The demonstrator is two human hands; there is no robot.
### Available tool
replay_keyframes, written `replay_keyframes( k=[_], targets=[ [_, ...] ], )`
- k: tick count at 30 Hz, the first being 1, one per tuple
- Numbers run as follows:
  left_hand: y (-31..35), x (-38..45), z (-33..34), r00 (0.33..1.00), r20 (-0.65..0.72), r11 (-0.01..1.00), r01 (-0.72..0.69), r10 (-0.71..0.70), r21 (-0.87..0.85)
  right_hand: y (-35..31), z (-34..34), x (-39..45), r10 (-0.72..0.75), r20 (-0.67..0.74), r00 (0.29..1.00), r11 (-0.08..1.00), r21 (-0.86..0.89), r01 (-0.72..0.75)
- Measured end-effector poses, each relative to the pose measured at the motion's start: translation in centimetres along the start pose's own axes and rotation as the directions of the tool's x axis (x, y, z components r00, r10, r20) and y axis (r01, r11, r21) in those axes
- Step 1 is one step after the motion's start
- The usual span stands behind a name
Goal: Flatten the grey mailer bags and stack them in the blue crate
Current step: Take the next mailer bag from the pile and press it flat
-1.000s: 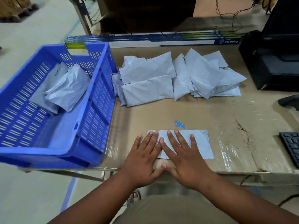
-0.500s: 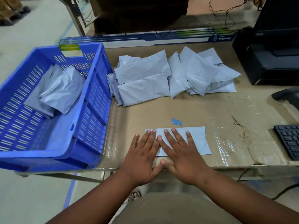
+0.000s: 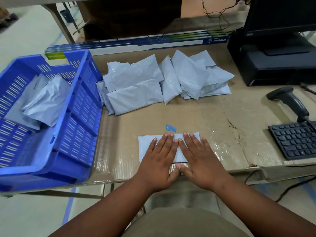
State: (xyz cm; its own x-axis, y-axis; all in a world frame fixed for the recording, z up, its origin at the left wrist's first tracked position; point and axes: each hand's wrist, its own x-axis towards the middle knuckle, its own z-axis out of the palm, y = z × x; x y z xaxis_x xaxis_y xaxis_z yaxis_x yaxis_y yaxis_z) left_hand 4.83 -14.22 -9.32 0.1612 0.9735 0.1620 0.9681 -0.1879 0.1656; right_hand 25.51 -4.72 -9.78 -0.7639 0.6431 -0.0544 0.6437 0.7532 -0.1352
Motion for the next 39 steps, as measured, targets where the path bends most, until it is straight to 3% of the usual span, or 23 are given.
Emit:
replay_keyframes(
  k=[14, 20, 24, 27, 29, 32, 39],
  targets=[
    [-0.1, -0.1, 0.2, 0.999, 0.033, 1.0, -0.003, 0.003, -0.01, 0.1, 0.6, 0.2, -0.009, 0.011, 1.0, 0.998, 0.057, 0.008],
    [-0.6, -0.4, -1.1, 0.995, 0.059, 0.997, 0.079, -0.08, 0.026, -1.5, -2.3, 0.8, 0.056, -0.035, 0.998, 0.992, 0.112, -0.052],
    [-1.1, 0.1, -2.4, 0.996, 0.024, 0.99, 0.083, -0.081, -0.116, -4.8, -4.2, 3.1, 0.02, -0.127, 0.992, 0.937, 0.349, 0.026],
    [-1.1, 2.1, -2.5, 0.999, -0.01, 0.976, 0.03, -0.033, -0.216, -6.7, -4.2, 5.5, 0.082, -0.039, 0.996, 0.809, 0.586, -0.044],
    [-1.5, 2.1, -1.7, 0.997, 0.063, 0.987, 0.043, -0.033, -0.155, -7.0, -3.1, 5.7, 0.075, -0.022, 0.997, 0.854, 0.517, -0.053],
    [-2.3, 0.9, -0.2, 0.991, 0.113, 0.994, 0.084, -0.077, -0.064, -5.6, -1.4, 4.6, 0.022, -0.056, 0.998, 0.965, 0.26, -0.006],
    [-7.7, -1.7, -0.8, 0.968, 0.184, 0.984, 0.161, -0.171, 0.071, -0.6, -1.1, 2.7, 0.22, 0.045, 0.974, 0.974, 0.035, -0.222]
  ],
)
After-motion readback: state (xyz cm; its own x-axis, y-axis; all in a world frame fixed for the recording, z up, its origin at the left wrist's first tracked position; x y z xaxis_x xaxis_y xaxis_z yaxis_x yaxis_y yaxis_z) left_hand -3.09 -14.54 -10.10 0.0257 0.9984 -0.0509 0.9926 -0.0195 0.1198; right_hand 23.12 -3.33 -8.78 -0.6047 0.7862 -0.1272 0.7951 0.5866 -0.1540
